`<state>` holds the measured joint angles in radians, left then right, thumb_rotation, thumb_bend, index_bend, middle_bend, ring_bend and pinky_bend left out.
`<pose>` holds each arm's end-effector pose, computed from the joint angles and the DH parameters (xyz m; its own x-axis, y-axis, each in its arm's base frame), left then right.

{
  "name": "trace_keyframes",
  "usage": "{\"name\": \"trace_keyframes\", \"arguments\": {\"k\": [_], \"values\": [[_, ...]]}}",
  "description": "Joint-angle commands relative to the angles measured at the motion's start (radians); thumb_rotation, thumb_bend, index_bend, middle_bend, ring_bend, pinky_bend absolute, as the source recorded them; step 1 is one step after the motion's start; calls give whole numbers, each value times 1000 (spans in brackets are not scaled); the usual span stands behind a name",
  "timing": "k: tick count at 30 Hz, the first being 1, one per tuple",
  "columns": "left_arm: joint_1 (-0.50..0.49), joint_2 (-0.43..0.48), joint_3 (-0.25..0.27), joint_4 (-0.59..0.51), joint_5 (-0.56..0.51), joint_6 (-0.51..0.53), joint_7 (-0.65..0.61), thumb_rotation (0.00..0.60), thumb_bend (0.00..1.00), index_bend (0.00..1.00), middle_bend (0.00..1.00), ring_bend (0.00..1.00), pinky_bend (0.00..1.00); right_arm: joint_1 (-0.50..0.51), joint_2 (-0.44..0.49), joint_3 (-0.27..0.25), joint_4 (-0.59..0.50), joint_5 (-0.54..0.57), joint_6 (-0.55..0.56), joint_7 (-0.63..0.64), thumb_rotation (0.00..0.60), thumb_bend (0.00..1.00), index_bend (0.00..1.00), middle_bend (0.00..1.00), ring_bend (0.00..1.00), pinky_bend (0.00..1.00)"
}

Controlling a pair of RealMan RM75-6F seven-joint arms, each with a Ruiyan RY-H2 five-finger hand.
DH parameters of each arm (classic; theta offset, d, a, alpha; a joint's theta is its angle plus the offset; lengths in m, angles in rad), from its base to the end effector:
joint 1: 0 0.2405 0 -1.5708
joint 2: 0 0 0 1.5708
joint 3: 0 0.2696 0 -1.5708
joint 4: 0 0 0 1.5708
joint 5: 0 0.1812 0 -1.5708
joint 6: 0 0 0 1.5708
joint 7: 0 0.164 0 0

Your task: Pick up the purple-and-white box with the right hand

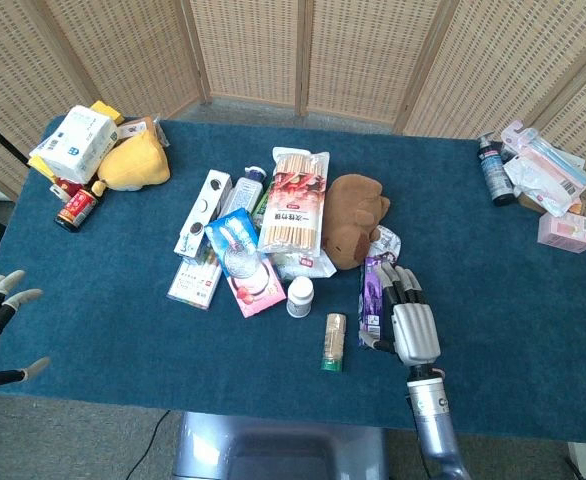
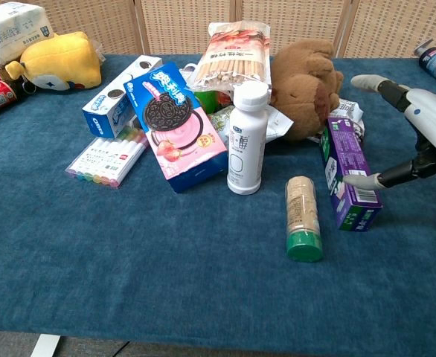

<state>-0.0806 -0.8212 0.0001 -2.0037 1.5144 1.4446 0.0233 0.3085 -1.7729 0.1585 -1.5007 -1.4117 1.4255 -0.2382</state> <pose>-0.2550 0.1835 0.2352 0.3334 0.1005 0.9374 0.9427 -0.0225 -0.3329 -0.1978 -0.2627 0.0071 0.0829 0.0002 0.9966 -0.9867 -0.1401 0.0822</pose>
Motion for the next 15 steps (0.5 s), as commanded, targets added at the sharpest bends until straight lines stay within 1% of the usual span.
{"name": "trace_keyframes", "arguments": {"k": [1, 6, 15], "values": [[0, 0, 0, -2, 0, 0, 0, 600, 0, 223, 0, 0, 0, -8, -15, -4, -21, 8, 10, -33, 600, 0, 0, 0, 0, 0], [1, 1, 0, -2, 4, 2, -3, 600, 0, 222, 0, 0, 0, -7, -37, -12, -16, 6, 12, -72, 600, 0, 0, 0, 0, 0], [0, 5, -3, 3, 0, 1, -16, 600, 0, 222, 0, 0, 0, -10, -77, -20, 35, -1, 18, -77, 600, 0, 0, 0, 0, 0]]}}
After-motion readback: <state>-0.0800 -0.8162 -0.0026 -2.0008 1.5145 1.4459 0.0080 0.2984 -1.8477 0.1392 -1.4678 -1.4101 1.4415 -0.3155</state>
